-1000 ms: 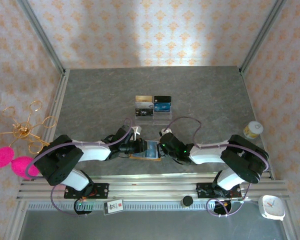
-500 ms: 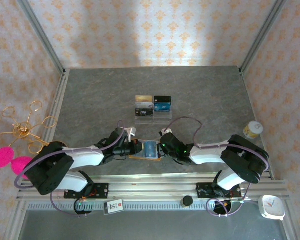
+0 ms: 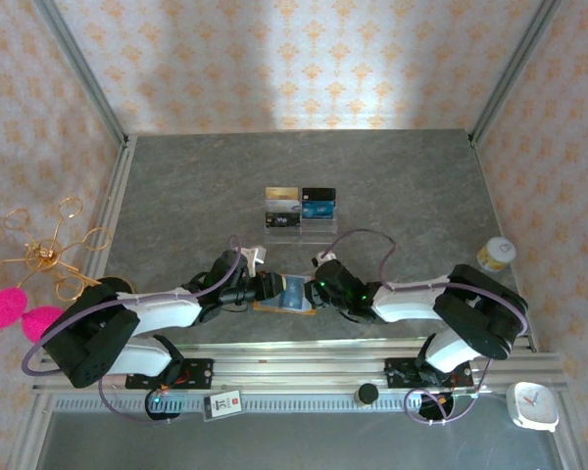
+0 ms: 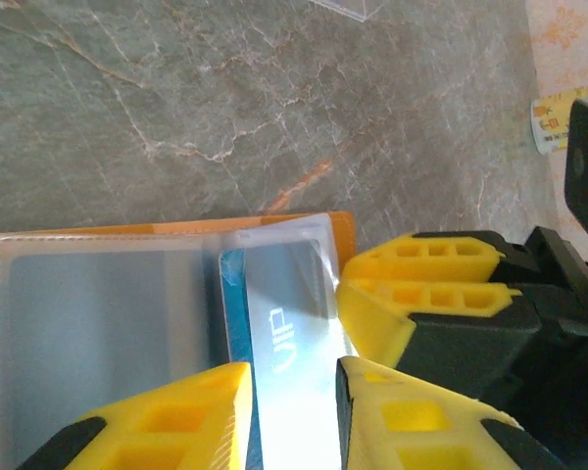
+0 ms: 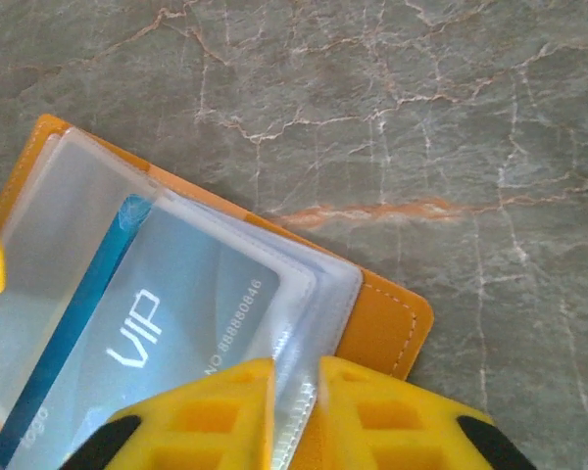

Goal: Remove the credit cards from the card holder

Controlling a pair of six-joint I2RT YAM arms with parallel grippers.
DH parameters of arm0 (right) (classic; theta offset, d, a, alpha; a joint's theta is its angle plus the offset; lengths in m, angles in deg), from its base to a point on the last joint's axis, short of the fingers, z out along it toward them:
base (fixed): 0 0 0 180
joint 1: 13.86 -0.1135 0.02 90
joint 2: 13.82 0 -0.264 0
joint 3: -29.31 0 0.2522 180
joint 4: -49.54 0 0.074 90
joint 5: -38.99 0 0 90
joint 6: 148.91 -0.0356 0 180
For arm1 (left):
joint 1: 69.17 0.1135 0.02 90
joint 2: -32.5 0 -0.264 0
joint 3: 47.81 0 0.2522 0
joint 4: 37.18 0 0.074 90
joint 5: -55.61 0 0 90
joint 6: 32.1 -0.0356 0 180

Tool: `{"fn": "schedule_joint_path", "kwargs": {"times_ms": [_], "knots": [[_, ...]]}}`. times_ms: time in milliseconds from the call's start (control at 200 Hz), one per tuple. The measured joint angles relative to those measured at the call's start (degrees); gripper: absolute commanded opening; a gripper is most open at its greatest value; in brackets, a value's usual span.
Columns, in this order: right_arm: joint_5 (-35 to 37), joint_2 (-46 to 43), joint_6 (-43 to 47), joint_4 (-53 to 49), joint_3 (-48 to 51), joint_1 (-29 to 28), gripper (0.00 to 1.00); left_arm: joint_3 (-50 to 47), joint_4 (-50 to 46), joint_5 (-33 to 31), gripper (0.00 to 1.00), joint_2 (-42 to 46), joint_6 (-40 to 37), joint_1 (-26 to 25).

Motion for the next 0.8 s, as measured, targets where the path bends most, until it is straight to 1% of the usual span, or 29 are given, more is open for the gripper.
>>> {"fn": "schedule_joint_path", "kwargs": {"times_ms": [150, 255, 355, 516, 646, 801], "knots": [[0.07, -5.66, 1.31, -4.72, -0.35, 0.0, 0.17, 0.33, -0.85, -2.49, 0.31, 2.82, -0.79, 0.0], [-1.22, -6.12, 1.75, -5.64, -1.55, 0.0, 0.14, 0.24, -0.17, -3.34, 0.31, 3.56, -0.81, 0.0], [-2.71, -4.59, 1.9, -5.64, -2.1, -0.07, 0.11, 0.13, 0.5, -3.54, 0.31, 3.26, -0.81, -0.04], [-2.89, 1.01, 1.46, -5.29, -2.8, -0.07, 0.07, 0.13, 0.68, -3.72, 0.31, 1.01, -0.83, -0.04], [-3.17, 3.56, 1.25, -2.34, -3.96, -0.07, 0.06, 0.13, 0.66, -3.74, 0.31, -1.66, -0.9, -0.04], [-3.58, 4.2, 1.01, -0.17, -3.65, -0.07, 0.05, 0.13, 0.9, -3.72, 0.31, -4.5, -0.98, -0.07]]}}
